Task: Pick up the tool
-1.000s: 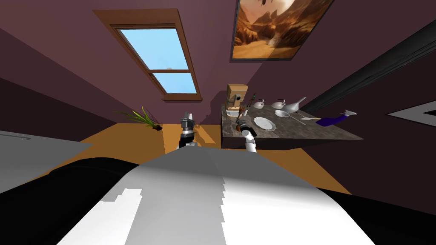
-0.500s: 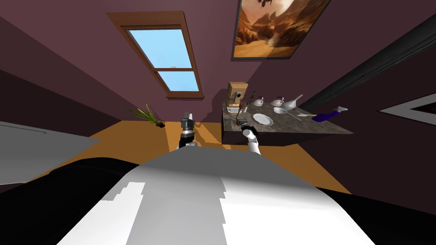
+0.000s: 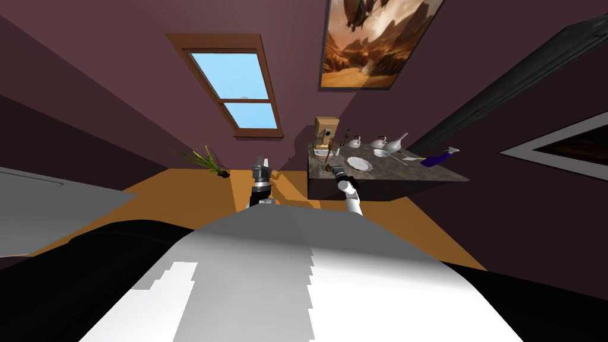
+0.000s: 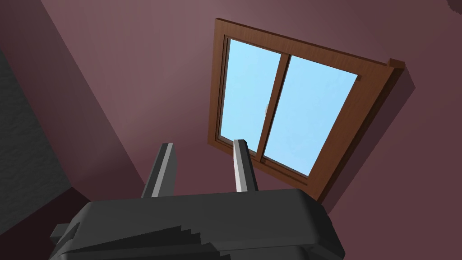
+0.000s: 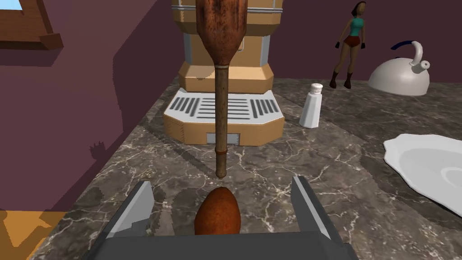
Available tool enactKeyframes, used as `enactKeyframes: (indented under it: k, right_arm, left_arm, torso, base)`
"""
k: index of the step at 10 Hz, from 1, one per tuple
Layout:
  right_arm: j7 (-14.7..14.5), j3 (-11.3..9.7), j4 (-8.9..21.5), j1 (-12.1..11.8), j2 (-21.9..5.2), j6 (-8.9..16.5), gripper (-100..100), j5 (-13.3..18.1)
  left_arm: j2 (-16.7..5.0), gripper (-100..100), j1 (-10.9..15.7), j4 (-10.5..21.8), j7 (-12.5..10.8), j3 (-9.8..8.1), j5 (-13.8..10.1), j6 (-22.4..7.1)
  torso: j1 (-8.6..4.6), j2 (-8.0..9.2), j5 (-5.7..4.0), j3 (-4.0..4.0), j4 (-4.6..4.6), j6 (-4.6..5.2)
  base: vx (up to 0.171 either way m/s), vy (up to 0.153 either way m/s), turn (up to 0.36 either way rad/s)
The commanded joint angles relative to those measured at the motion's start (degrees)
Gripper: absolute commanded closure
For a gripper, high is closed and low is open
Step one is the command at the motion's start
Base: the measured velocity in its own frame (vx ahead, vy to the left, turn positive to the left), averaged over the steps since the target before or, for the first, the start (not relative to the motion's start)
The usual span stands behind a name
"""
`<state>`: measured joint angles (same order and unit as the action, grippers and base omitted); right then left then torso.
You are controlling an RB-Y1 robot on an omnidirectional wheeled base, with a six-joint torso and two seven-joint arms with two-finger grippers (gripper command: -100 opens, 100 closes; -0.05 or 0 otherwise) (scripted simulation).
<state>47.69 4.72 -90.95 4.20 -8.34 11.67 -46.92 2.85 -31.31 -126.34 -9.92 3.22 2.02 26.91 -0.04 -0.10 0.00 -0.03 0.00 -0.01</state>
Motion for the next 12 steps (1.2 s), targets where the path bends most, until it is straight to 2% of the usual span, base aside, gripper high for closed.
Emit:
enactKeyframes:
  k: [1,6,8,9,10,11,12]
  right_arm:
    - [-0.1,0.8,-0.7,-0.3,1.6,1.1,-100,0.2]
    - [-2.0,2.8,-2.5,0.1,4.2,2.4,-100,-1.2]
    - [-2.0,2.7,-2.3,0.2,4.2,2.3,-100,-1.3]
    - [-2.0,2.7,-2.3,0.2,4.2,2.3,0,-1.3]
    - [-2.0,2.7,-2.3,0.2,4.2,2.3,-100,-1.3]
    - [-2.0,2.7,-2.3,0.2,4.2,2.3,100,-1.3]
    - [-2.0,2.7,-2.3,0.2,4.2,2.3,100,-1.3]
  left_arm:
    - [0.0,0,0.0,0.0,0.0,0.00,0.0,0.0]
    - [0.0,0,0.0,0.0,0.0,0.01,0.0,0.0]
    - [0.0,0,0.0,0.0,0.0,0.00,0.0,0.0]
    - [0.0,0,0.0,0.0,0.0,0.00,0.0,0.0]
    - [0.0,0,0.0,0.0,0.0,0.01,0.0,0.0]
    - [0.0,0,0.0,0.0,0.0,0.01,0.0,0.0]
    - [0.0,0,0.0,0.0,0.0,0.01,0.0,0.0]
  torso:
    - [0.00,0.00,0.00,0.00,0.00,0.00]
    - [0.34,-0.75,0.07,-0.45,-0.18,-0.02]
    - [0.30,-0.78,0.07,-0.47,-0.19,-0.02]
    - [0.23,-0.40,0.05,-0.27,-0.13,-0.01]
    - [0.23,-0.12,0.05,-0.10,-0.06,0.00]
    - [0.23,0.00,0.05,-0.03,-0.03,0.00]
    - [0.23,0.06,0.05,0.01,-0.01,0.00]
  base:
    - [0.166,-0.035,0.013]
    - [0.211,0.015,0.023]
    - [0.150,0.000,0.015]
    - [0.018,0.000,0.000]
    - [0.009,0.000,0.001]
    - [0.000,0.000,0.000]
    - [0.000,0.000,0.000]
